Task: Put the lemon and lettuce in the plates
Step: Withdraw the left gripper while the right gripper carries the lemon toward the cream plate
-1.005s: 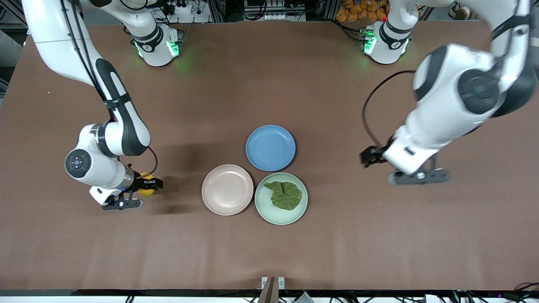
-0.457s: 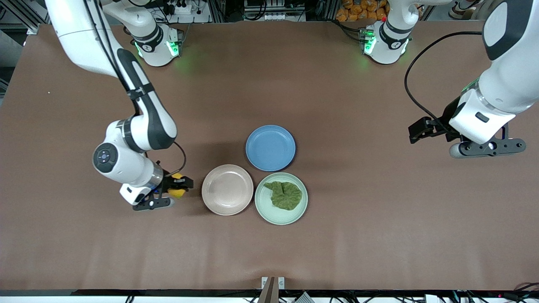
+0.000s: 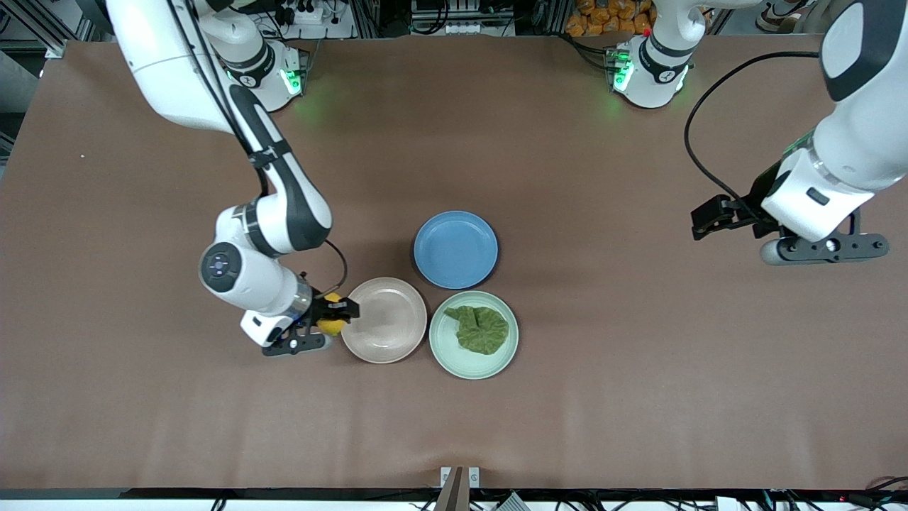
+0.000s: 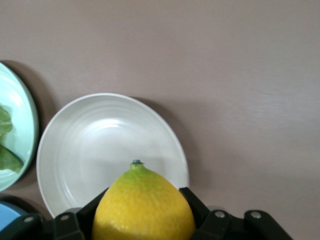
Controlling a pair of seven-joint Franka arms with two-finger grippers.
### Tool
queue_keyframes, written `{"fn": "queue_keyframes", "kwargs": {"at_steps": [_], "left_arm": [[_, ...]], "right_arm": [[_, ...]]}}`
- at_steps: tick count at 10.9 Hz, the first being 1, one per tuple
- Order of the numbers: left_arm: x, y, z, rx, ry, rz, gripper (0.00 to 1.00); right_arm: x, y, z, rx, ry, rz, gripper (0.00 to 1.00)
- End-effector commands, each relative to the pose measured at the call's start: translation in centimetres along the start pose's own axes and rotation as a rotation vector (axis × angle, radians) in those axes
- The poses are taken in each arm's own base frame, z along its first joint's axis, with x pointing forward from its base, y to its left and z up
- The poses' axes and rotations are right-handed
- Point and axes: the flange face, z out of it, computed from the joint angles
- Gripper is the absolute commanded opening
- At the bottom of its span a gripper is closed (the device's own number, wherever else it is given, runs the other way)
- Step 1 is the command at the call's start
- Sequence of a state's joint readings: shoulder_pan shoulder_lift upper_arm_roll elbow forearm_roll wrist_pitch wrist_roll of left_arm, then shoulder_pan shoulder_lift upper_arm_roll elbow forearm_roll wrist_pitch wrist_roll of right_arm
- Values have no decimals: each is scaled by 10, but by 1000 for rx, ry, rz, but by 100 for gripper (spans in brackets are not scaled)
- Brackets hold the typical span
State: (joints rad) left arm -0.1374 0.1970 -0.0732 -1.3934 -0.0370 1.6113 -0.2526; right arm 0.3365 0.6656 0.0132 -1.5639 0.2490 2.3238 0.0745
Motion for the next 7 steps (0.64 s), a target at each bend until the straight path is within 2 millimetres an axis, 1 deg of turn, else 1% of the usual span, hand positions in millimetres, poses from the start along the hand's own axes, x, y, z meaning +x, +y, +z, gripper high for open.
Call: {"fn": "queue_keyframes", "kwargs": {"at_steps": [1, 2, 3, 7], "left_arm": [[-13, -16, -21, -22, 2, 10, 100], [-14, -19, -21, -16, -6, 6, 100], [-17, -20, -24, -3, -13, 4, 100], [-32, -31, -29, 71, -51, 0, 100]], "right_arm": [[6, -27, 23, 11, 19, 14, 54], [5, -35, 30, 13, 38, 26, 54], [1, -44, 41, 12, 37, 40, 54], [-6, -60, 70, 6, 70, 20, 55]]}}
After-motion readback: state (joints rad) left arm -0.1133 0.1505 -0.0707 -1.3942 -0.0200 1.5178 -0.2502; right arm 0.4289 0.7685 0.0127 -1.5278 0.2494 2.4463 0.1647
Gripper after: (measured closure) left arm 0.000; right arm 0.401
